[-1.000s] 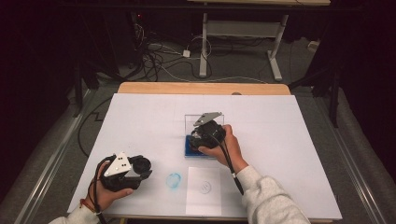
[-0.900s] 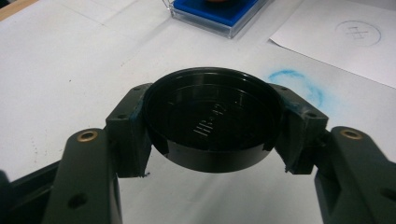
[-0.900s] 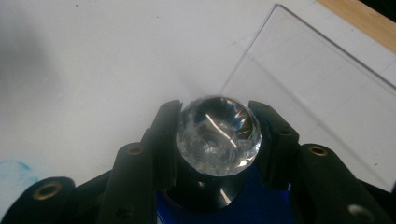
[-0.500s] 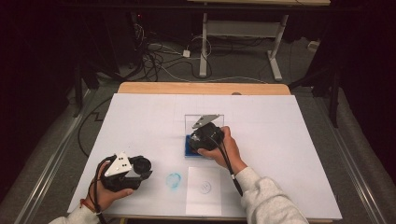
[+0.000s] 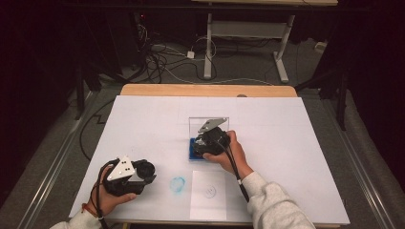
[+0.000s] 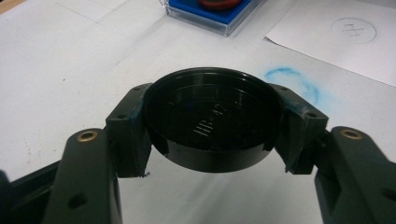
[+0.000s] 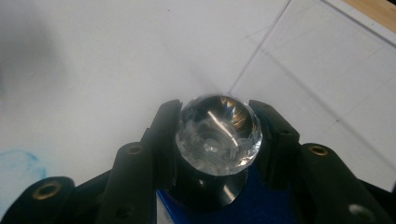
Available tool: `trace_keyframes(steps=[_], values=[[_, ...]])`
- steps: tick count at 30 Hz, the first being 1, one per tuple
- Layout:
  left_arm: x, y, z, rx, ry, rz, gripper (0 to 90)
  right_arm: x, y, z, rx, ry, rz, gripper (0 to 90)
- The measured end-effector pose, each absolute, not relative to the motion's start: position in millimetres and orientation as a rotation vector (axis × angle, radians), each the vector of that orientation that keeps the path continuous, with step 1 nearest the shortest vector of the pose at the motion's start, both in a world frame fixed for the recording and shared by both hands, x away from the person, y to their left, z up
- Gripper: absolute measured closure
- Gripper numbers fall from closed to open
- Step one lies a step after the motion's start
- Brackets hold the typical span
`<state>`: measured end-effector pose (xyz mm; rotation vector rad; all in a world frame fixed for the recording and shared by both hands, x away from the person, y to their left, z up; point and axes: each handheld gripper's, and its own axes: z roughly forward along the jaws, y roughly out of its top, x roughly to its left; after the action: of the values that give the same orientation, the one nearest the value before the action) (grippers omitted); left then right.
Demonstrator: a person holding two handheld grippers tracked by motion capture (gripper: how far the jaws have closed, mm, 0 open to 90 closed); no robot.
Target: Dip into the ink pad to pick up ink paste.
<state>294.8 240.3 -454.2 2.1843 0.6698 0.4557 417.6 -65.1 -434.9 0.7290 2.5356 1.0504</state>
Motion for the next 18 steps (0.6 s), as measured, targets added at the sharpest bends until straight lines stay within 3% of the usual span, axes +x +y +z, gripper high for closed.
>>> trace_keyframes(steps=[18], values=[[293.5,239.1,-454.1,2.187,0.666,0.452,36.4,414.8,-62.8,-437.0,0.701,2.521,1.022,56.8]])
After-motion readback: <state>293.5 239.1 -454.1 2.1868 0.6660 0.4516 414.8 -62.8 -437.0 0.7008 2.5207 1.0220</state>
